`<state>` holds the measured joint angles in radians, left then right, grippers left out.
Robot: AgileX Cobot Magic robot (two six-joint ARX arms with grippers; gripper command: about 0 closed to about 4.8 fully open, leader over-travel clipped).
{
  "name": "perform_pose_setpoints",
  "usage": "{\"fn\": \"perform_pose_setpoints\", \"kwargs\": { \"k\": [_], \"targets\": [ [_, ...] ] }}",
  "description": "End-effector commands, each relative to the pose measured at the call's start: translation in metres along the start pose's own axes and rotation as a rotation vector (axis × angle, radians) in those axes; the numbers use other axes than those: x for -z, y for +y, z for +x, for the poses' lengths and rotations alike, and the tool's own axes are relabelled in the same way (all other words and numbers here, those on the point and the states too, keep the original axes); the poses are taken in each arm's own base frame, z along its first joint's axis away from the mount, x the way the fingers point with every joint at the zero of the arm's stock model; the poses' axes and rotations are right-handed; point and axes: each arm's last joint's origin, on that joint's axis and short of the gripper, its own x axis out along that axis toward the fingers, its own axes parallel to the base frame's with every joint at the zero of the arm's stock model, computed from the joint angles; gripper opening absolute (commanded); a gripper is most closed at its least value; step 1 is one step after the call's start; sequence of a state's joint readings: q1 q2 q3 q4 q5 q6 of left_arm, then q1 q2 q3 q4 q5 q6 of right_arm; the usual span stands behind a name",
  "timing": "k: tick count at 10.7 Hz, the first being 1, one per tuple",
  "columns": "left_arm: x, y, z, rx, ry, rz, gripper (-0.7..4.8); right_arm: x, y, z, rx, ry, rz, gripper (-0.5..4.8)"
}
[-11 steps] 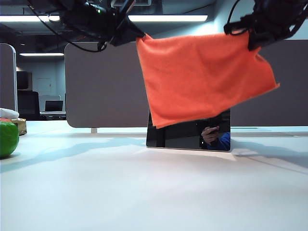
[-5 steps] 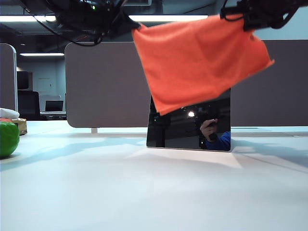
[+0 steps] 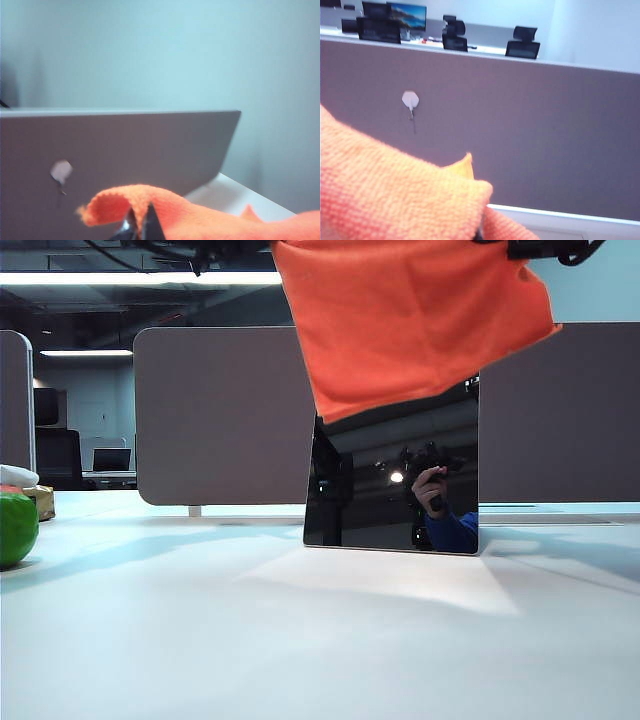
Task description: Pick up the cloth from the table and use it to cover the mirror.
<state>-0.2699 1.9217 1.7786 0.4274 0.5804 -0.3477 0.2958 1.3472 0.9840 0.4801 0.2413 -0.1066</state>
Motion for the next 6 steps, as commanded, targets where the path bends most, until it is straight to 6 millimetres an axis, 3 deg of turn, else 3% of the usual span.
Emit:
{"fn": "perform_pose_setpoints", "kwargs": {
  "k": [1,2,3,6],
  "targets": [
    [0.008,0.019,-0.006,-0.092,0.092,-0.002,-0.05,-0.007,0.005,0.02,-0.02,0.025,-0.004,-0.05],
    [0.023,0.029,-0.003,-0.108,0.13,-0.029,-0.05,0.004,0.007,0.027,-0.022,0.084,-0.019,-0.04],
    [0.094,0.054,-0.005,-0.176,0.459,-0.187,-0.05,0.055,0.008,0.017,-0.015,0.564,-0.141,-0.04],
    [0.097,0.054,-0.006,-0.193,0.484,-0.185,-0.05,0.06,0.009,0.014,-0.057,0.623,-0.121,-0.04]
  ]
}}
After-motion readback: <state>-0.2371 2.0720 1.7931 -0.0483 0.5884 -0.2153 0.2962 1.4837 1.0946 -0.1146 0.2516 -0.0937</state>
